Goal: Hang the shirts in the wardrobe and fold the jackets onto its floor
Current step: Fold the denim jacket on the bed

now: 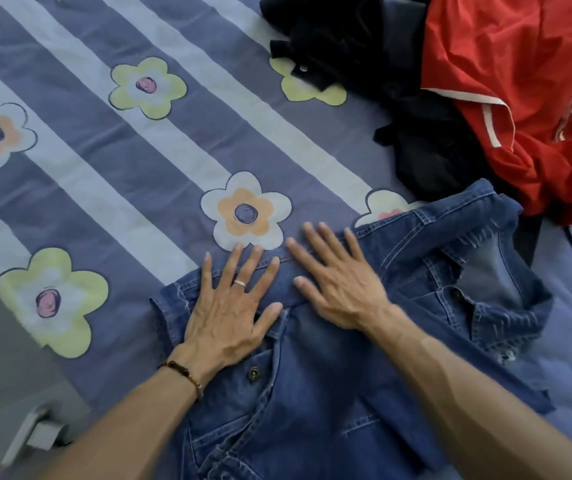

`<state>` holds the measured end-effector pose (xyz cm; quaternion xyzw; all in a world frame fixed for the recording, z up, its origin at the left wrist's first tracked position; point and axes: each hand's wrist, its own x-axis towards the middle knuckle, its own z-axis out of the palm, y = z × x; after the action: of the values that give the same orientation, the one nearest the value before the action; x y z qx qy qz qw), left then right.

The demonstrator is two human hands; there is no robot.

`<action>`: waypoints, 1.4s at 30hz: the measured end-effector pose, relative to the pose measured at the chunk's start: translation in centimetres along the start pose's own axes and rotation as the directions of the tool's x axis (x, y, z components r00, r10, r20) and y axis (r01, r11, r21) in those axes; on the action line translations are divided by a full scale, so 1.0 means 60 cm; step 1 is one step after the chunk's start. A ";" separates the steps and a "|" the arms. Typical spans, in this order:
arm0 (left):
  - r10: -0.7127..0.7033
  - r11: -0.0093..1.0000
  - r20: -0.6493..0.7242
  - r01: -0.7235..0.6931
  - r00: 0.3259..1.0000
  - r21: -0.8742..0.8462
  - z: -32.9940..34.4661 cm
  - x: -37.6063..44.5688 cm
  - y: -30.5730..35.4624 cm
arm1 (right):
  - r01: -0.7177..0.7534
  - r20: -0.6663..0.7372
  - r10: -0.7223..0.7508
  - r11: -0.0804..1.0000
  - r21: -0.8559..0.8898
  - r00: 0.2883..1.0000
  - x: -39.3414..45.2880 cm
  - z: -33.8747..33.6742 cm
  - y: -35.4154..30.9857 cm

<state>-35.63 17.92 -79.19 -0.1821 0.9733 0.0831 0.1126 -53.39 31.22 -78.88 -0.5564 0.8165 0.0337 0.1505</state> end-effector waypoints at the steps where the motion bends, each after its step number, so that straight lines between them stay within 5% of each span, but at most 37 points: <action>1: 0.015 1.000 -0.005 -0.015 1.000 0.023 0.010 -0.006 -0.005 | -0.056 -0.011 0.056 0.998 -0.030 0.998 -0.002 0.001 0.039; 6: 0.019 1.000 0.027 -0.019 0.999 0.018 0.017 -0.012 -0.007 | -0.466 0.053 0.469 0.883 -0.054 0.882 -0.067 -0.026 0.242; 9: -0.044 0.998 0.061 0.047 0.997 -0.045 -0.002 -0.013 0.000 | -0.522 0.083 0.520 0.853 -0.008 0.850 -0.061 -0.042 0.227; 12: -0.120 0.980 -0.055 0.109 0.991 -0.167 -0.037 -0.030 0.043 | -0.494 -0.003 0.511 0.832 0.251 0.860 -0.083 -0.053 0.152; 15: 0.038 0.982 -0.259 -0.084 0.965 -0.168 -0.043 -0.084 0.125 | -0.327 -0.188 0.378 0.910 0.254 0.906 -0.183 -0.030 0.078; 19: 0.146 0.985 0.008 -0.145 0.989 -0.098 -0.009 -0.166 0.212 | -0.262 -0.264 0.280 0.960 0.103 0.923 -0.355 0.035 0.030; 27: 0.155 0.985 0.265 -0.169 0.952 0.031 0.005 -0.233 0.247 | -0.258 0.096 0.254 0.965 0.037 0.963 -0.487 0.077 0.057; 32: 0.207 0.963 0.383 -0.257 0.900 0.083 0.001 -0.257 0.249 | -0.274 -0.057 0.272 0.961 -0.040 0.961 -0.464 0.079 0.047; 38: 0.052 0.945 0.382 0.079 0.923 -0.318 -0.079 -0.193 0.208 | -0.316 -0.257 0.293 0.948 -0.049 0.921 -0.414 0.035 0.058; 42: -0.060 0.931 0.440 0.209 0.896 -0.298 -0.100 -0.152 0.141 | -0.368 -0.255 0.331 0.923 -0.114 0.909 -0.338 -0.021 0.067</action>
<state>-31.66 27.53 -70.12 -0.2441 0.8813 0.2781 0.2939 -50.57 50.67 -72.37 -0.4112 0.9096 0.0603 0.0010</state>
